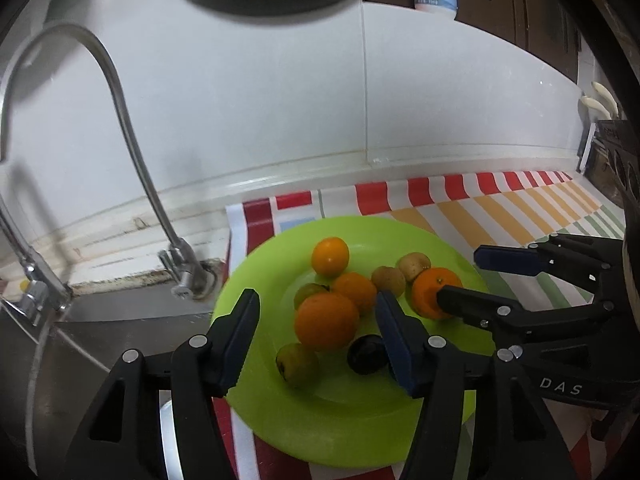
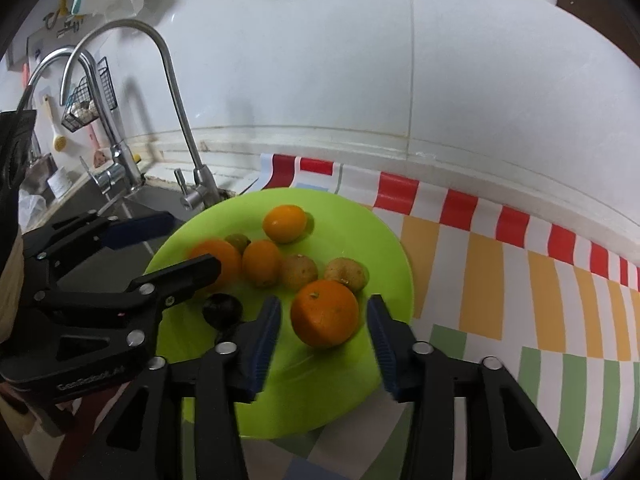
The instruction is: Organize fruits
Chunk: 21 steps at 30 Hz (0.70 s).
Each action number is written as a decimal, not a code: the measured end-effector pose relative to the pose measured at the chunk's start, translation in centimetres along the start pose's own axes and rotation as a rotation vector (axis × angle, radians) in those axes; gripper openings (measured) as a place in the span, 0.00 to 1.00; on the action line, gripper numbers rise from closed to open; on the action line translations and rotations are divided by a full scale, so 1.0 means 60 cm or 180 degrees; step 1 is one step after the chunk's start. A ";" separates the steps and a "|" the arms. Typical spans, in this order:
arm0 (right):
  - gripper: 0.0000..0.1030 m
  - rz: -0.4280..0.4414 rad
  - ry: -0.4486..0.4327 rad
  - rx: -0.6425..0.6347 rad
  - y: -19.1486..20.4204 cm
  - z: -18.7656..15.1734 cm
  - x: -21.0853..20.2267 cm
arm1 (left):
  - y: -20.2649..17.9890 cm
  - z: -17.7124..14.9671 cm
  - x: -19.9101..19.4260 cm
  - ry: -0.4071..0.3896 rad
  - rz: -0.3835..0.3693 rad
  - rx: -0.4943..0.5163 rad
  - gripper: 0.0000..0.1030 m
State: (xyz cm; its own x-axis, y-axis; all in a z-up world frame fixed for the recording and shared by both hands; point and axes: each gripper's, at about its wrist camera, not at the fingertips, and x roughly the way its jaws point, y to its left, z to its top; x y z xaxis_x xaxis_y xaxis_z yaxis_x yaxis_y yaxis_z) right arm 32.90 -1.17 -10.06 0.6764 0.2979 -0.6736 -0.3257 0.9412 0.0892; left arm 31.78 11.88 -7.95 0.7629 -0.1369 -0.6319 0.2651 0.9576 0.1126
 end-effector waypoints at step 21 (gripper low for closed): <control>0.68 -0.0384 -0.0469 0.0420 -0.012 -0.038 -0.183 | -0.046 -0.004 -0.167 -0.0369 0.0294 -0.0187 0.85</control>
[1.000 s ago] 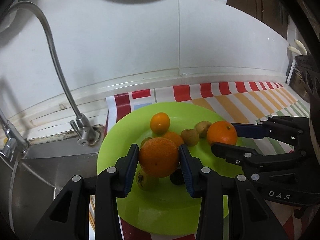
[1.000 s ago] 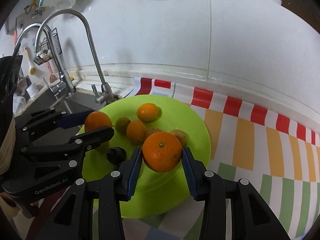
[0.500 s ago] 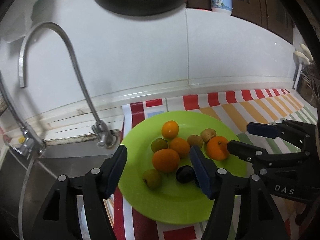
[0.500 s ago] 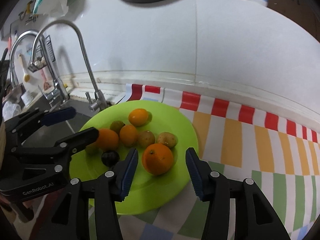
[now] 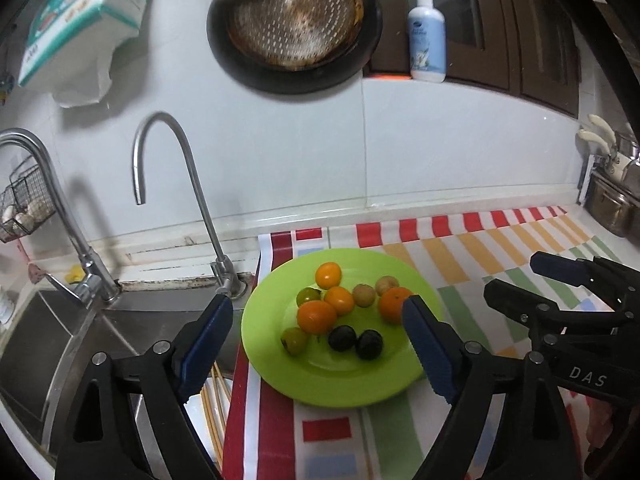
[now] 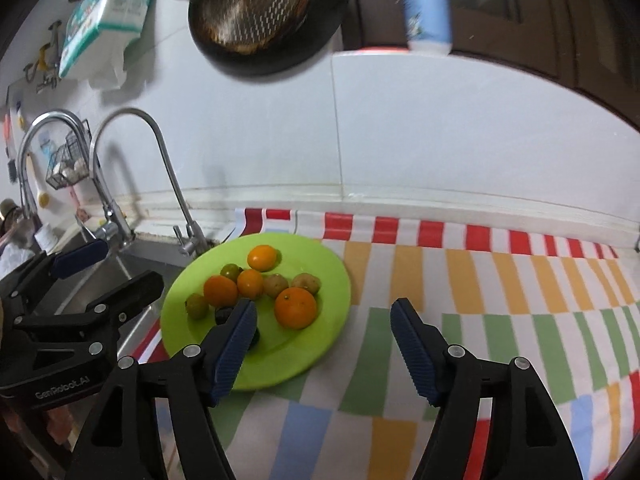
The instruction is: Organize fruits
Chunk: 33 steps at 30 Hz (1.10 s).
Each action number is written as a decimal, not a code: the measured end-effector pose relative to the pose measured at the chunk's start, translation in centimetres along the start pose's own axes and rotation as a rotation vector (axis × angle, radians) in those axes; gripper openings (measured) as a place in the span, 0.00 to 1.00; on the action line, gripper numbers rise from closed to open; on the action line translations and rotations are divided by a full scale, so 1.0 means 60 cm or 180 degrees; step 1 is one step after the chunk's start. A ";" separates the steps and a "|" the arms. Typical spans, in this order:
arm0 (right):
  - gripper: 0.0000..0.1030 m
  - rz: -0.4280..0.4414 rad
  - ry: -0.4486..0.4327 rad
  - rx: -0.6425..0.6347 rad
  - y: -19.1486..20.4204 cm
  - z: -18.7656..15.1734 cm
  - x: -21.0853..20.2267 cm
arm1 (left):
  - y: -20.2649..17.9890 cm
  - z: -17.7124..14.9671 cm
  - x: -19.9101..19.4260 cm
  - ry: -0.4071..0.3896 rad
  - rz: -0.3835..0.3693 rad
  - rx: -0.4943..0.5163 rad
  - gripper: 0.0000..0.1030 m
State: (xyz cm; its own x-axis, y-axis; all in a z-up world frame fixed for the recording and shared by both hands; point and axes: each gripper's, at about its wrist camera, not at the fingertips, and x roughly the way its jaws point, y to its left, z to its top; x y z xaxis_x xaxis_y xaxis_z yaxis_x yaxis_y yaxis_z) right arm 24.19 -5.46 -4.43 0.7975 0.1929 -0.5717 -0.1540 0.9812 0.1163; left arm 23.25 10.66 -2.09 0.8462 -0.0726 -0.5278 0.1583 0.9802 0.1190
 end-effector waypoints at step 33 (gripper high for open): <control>0.85 -0.0573 -0.0530 0.0056 -0.081 -0.149 -0.421 | -0.168 -0.089 -0.344 -0.0482 -0.0078 -0.0014 1.00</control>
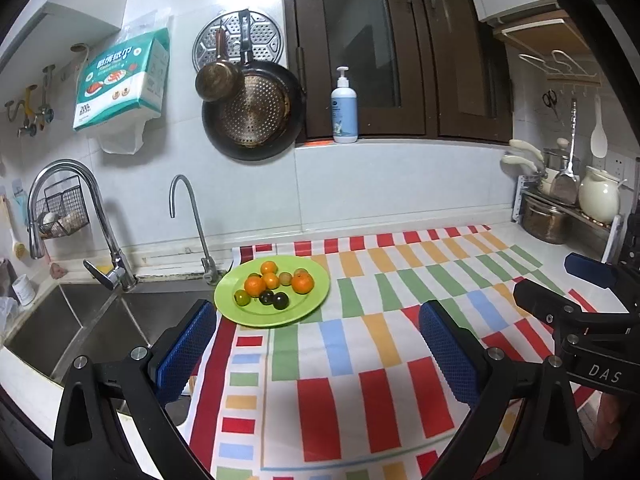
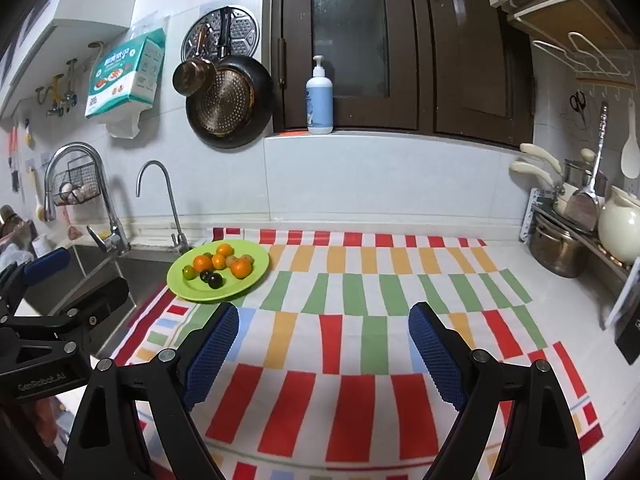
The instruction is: Organize fruits
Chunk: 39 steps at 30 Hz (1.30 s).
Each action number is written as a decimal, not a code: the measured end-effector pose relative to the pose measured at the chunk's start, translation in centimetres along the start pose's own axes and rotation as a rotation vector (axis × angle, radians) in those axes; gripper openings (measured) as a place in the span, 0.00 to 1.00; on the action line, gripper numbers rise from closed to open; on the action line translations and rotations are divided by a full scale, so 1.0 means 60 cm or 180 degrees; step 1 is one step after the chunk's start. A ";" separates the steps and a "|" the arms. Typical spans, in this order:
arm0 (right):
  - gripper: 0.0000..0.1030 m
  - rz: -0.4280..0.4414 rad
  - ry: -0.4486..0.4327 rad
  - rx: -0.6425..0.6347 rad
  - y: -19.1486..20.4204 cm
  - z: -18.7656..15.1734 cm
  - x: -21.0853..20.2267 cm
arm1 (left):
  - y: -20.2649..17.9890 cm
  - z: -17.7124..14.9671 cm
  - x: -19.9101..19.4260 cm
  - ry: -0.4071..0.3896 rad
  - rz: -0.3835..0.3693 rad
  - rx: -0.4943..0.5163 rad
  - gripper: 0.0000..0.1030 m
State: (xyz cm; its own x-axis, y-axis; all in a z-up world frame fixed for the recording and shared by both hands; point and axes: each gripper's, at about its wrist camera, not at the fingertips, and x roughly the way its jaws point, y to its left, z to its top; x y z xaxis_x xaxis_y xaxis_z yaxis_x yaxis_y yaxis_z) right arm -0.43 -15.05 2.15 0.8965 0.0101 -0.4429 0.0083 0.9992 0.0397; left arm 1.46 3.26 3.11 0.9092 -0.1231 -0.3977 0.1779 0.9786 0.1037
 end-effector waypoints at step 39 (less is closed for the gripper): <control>0.85 0.0061 -0.0028 0.0027 -0.022 -0.022 -0.056 | -0.030 -0.004 -0.048 -0.0082 0.0027 0.0016 1.00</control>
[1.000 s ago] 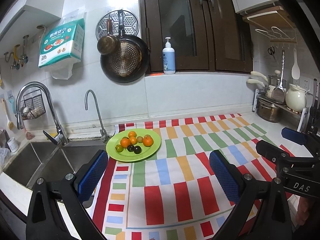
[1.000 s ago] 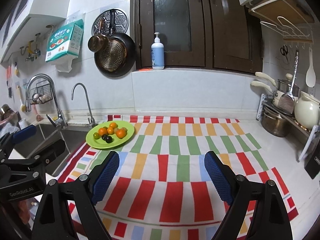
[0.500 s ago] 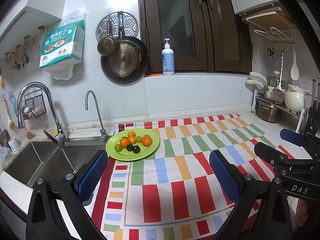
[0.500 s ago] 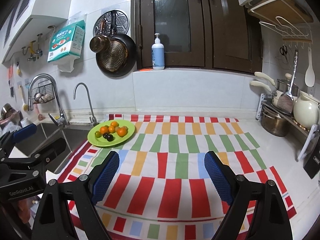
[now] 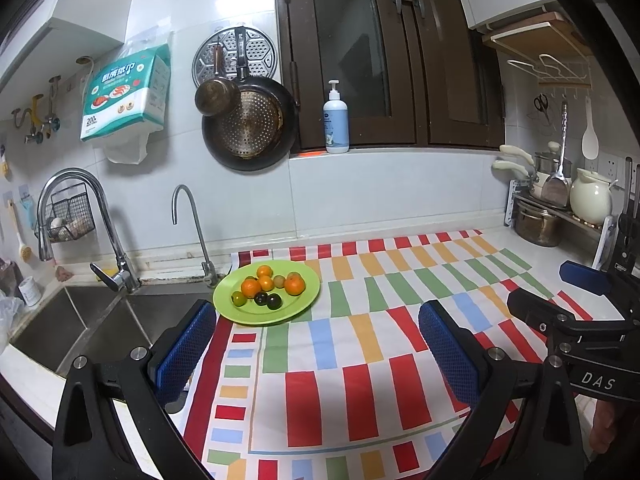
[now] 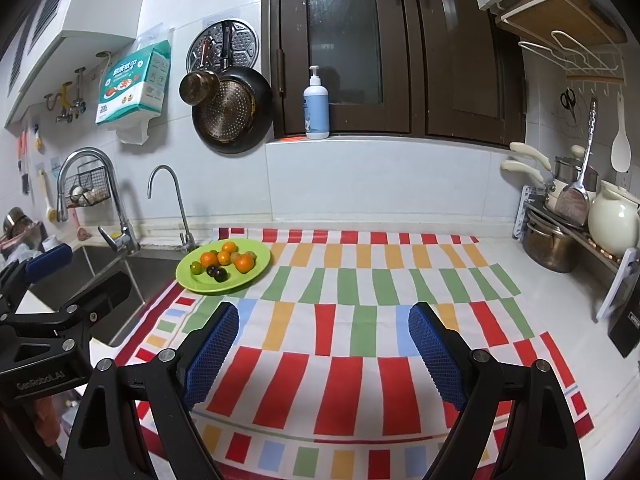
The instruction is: Organize fruits
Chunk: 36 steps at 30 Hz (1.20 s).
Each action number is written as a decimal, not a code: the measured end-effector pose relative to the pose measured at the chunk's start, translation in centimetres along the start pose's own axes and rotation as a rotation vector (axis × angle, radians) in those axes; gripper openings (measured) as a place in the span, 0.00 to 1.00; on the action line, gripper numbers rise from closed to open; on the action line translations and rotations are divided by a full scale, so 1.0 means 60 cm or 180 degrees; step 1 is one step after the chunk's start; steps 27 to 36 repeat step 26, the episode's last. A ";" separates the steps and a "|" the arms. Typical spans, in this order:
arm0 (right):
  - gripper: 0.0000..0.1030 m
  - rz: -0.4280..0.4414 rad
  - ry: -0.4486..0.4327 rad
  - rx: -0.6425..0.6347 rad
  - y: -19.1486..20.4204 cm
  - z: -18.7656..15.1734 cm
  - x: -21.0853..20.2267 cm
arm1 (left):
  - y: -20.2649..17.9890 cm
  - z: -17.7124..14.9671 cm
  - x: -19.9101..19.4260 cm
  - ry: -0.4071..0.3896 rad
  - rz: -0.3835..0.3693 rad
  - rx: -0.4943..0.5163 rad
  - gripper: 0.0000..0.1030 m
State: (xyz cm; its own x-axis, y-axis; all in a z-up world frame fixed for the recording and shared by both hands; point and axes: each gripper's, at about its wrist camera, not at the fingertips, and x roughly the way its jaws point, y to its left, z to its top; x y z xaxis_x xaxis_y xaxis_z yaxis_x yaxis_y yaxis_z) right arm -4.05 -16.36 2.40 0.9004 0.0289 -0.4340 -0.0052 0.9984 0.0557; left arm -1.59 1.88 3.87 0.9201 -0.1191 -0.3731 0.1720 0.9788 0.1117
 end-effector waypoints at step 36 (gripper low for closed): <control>0.85 0.0022 0.0014 -0.0006 0.005 0.002 0.006 | 0.008 0.001 0.007 0.0038 -0.0064 0.0002 1.00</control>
